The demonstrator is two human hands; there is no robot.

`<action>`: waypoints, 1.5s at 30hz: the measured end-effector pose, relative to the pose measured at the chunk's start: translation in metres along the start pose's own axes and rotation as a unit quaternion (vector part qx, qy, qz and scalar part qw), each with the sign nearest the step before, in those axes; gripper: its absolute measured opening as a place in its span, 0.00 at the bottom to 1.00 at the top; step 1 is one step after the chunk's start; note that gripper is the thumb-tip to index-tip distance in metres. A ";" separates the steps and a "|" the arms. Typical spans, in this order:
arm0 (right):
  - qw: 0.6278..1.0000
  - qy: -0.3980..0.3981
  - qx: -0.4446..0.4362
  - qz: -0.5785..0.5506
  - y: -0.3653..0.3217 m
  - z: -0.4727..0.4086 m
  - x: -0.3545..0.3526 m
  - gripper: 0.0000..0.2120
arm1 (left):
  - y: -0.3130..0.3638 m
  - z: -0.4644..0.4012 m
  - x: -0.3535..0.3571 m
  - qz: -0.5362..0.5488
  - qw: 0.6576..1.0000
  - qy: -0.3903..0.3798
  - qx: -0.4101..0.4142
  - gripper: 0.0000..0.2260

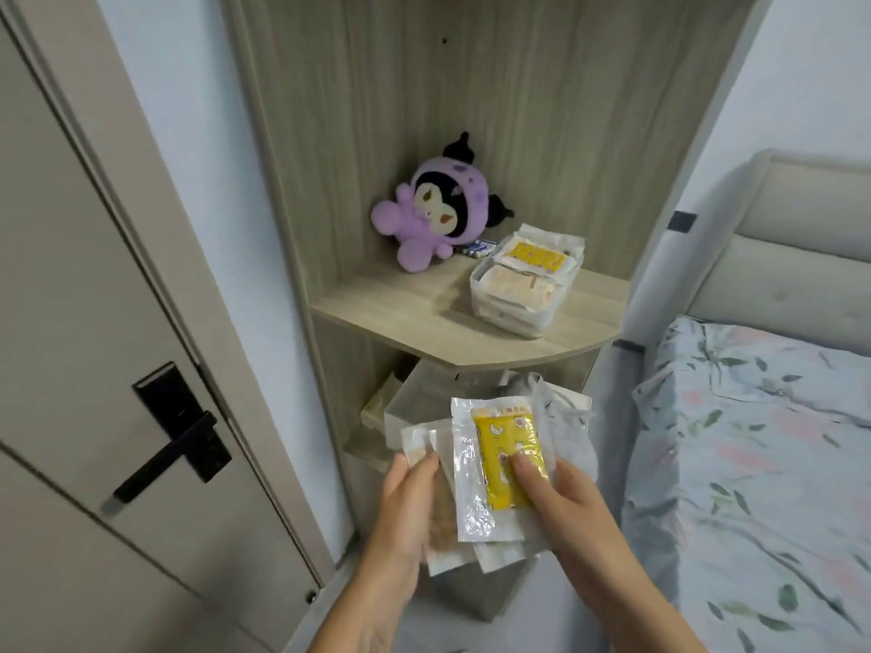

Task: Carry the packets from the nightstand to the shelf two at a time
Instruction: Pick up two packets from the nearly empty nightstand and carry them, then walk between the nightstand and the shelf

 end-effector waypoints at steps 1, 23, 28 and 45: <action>1.000 0.004 -0.009 0.010 -0.009 -0.014 -0.005 0.13 | 0.004 -0.017 0.013 0.006 1.000 -0.002 0.003 0.10; 0.994 0.056 -0.015 -0.092 -0.096 -0.193 -0.047 0.19 | 0.086 -0.174 0.155 0.092 0.994 -0.045 0.045 0.13; 0.998 0.055 -0.027 -0.004 -0.124 -0.227 -0.071 0.21 | 0.109 -0.207 0.146 -0.037 0.992 -0.090 0.077 0.18; 0.907 0.060 0.009 0.417 -0.172 -0.281 -0.078 0.15 | 0.149 -0.259 0.167 -0.487 0.837 -0.095 0.232 0.23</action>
Point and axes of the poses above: each hand's wrist, its own z-axis away from the middle knuckle, its own x-axis out of the palm, y = z × x, the point moved 8 cm from there along -z, towards the middle knuckle, and after that the axes turned 4 degrees about x, right-handed, at the moved point
